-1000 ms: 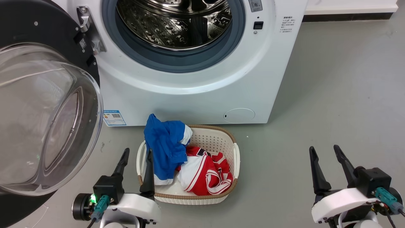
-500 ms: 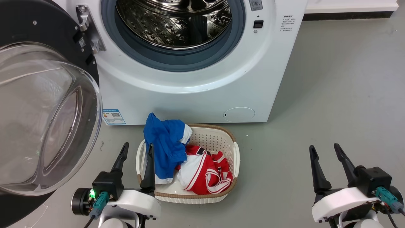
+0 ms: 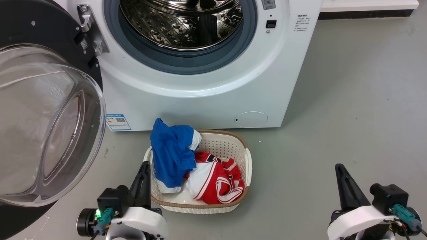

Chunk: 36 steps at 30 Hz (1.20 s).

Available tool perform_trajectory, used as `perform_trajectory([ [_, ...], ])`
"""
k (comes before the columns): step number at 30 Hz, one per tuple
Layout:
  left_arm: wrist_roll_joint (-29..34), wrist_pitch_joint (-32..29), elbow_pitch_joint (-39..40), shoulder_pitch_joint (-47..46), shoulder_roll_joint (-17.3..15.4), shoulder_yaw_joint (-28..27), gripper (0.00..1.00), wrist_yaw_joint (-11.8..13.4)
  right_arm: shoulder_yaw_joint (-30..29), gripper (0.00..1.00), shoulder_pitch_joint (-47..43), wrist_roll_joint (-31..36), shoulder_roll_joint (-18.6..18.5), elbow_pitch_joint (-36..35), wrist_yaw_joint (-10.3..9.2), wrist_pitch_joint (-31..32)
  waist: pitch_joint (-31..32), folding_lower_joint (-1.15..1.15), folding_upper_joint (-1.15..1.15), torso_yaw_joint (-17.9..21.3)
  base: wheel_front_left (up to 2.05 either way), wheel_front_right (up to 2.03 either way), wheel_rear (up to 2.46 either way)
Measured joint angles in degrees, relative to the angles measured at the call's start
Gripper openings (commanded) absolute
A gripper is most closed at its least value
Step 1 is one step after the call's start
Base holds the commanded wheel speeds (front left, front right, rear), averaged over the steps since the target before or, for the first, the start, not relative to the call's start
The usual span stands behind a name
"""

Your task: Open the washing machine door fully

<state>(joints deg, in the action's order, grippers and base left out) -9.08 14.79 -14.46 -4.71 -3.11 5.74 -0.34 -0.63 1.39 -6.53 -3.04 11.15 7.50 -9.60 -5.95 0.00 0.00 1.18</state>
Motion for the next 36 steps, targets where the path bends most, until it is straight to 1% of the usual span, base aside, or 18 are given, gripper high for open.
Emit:
perform_trajectory([
  [12,-12.69,-3.27,-0.41,0.24,0.03,-1.86,0.00,-1.03,-0.36,0.00,-0.19,-13.45,-0.04,0.57,0.00,2.16,0.56,0.00,0.00,-0.12,0.00,0.00,0.00],
  [13,-15.74,-4.14,-0.40,0.23,0.04,-2.31,0.00,-1.19,-0.47,0.00,-0.15,-16.72,-0.07,0.73,0.00,2.60,0.70,0.00,0.00,-0.14,0.00,0.00,0.00],
  [22,-24.34,-6.14,-0.34,0.19,0.07,-3.48,0.00,-1.90,-0.85,0.00,0.18,-25.63,-0.18,0.97,0.00,4.15,1.11,0.00,0.00,-0.22,0.00,0.00,0.00],
  [23,-27.02,-6.86,-0.31,0.15,0.08,-3.96,0.00,-2.20,-1.02,0.00,0.59,-28.39,-0.21,1.10,-0.01,4.61,1.25,0.00,0.00,-0.25,0.00,0.00,0.00],
  [36,-37.64,-9.61,-0.15,-0.05,0.10,-5.52,0.00,-3.07,-1.67,0.00,1.19,-39.45,-0.32,1.45,-0.01,6.51,1.84,0.00,0.00,-0.38,0.00,0.00,0.00],
])
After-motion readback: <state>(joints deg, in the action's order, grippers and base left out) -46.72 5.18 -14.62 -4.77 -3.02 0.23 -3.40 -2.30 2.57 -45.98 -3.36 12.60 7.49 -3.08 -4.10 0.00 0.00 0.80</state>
